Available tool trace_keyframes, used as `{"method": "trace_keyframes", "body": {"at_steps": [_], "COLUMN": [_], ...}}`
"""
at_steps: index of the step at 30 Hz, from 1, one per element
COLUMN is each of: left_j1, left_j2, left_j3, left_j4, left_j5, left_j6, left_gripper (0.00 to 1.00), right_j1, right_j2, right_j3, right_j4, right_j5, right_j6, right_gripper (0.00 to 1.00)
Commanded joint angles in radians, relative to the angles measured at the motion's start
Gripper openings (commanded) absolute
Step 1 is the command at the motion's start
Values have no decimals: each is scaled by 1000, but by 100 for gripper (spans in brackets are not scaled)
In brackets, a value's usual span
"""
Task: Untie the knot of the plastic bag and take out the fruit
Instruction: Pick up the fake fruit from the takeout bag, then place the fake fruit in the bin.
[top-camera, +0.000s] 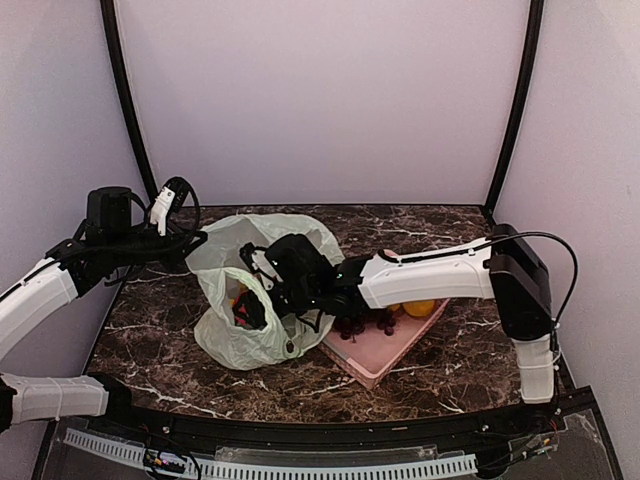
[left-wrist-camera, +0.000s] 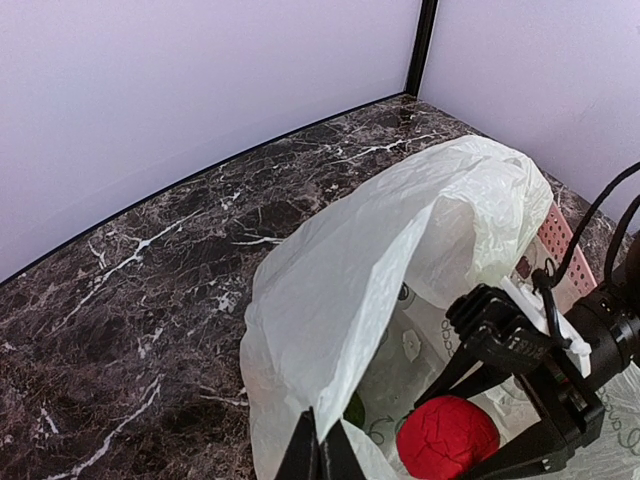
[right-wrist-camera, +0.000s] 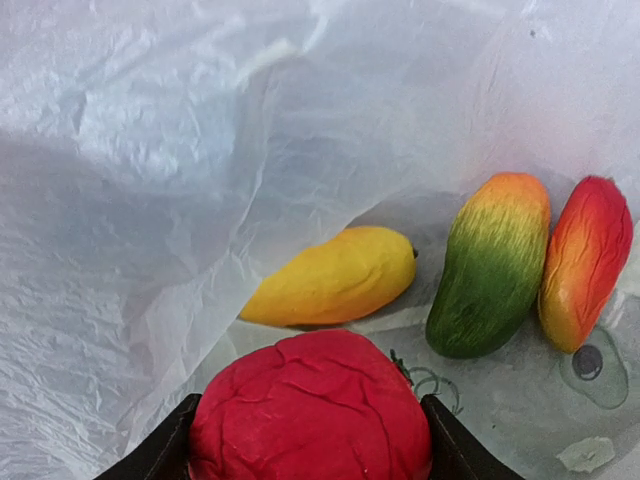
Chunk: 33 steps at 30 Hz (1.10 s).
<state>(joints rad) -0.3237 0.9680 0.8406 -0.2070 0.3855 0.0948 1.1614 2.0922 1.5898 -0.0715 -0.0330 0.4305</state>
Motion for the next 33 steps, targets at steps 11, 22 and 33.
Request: {"method": "trace_keyframes", "body": {"at_steps": [11, 22, 33], "left_j1": [-3, -3, -3], "left_j2": [-6, -3, -5], "left_j3": [-18, -18, -18], "left_j4": [9, 10, 7], "left_j5": [-6, -14, -29], "left_j6": [16, 16, 16], "left_gripper": [1, 1, 1], "right_j1": [-14, -8, 6], "right_j2": [-149, -271, -458], "right_j3": [-77, -164, -283], "right_j4": [305, 399, 361], "right_j5": [7, 1, 159], "right_j6": [-118, -148, -184], "right_gripper": [37, 37, 37]}}
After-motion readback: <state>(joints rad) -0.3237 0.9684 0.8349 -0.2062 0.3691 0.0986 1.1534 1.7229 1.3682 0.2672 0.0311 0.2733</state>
